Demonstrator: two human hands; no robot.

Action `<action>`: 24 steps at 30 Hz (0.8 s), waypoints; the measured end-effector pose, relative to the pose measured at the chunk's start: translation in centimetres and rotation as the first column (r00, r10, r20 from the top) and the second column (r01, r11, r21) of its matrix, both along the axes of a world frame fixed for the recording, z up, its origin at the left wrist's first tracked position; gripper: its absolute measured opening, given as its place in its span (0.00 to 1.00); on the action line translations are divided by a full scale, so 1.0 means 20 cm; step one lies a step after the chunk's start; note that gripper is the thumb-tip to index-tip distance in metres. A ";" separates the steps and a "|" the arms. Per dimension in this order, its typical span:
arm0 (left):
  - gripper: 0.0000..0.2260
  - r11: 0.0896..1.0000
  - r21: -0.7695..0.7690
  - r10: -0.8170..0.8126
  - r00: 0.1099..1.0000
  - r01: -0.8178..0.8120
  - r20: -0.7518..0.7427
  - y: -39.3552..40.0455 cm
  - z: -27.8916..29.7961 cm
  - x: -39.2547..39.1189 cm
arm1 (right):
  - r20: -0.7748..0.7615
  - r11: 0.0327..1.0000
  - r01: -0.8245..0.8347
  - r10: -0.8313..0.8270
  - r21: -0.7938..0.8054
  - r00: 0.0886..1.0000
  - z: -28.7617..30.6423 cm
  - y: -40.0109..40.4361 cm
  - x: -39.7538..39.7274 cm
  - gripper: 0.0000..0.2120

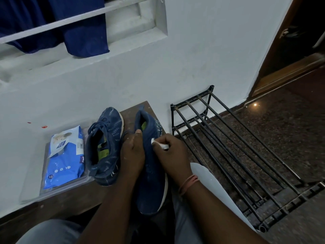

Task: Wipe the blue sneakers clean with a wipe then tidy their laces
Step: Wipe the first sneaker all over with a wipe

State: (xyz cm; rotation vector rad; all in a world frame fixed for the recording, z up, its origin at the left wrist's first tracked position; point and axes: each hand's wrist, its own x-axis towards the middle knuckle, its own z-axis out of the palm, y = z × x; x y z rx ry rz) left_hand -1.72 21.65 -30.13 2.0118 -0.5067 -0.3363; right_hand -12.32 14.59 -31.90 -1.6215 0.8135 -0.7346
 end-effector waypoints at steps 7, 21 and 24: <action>0.24 1.000 -0.029 0.006 0.999 -0.007 -0.045 0.01 0.00 0.00 | -0.060 0.989 0.129 -0.125 0.067 0.990 -0.05 -0.04 0.02 0.06; 0.20 1.000 -0.020 0.012 1.000 -0.012 -0.021 0.02 0.01 0.01 | 0.051 0.996 -0.025 0.029 -0.080 0.998 0.01 0.00 0.06 0.02; 0.21 1.000 -0.015 -0.013 0.998 0.012 -0.059 0.03 0.02 0.02 | 0.035 0.999 0.011 -0.010 -0.036 0.999 0.00 -0.01 0.08 0.03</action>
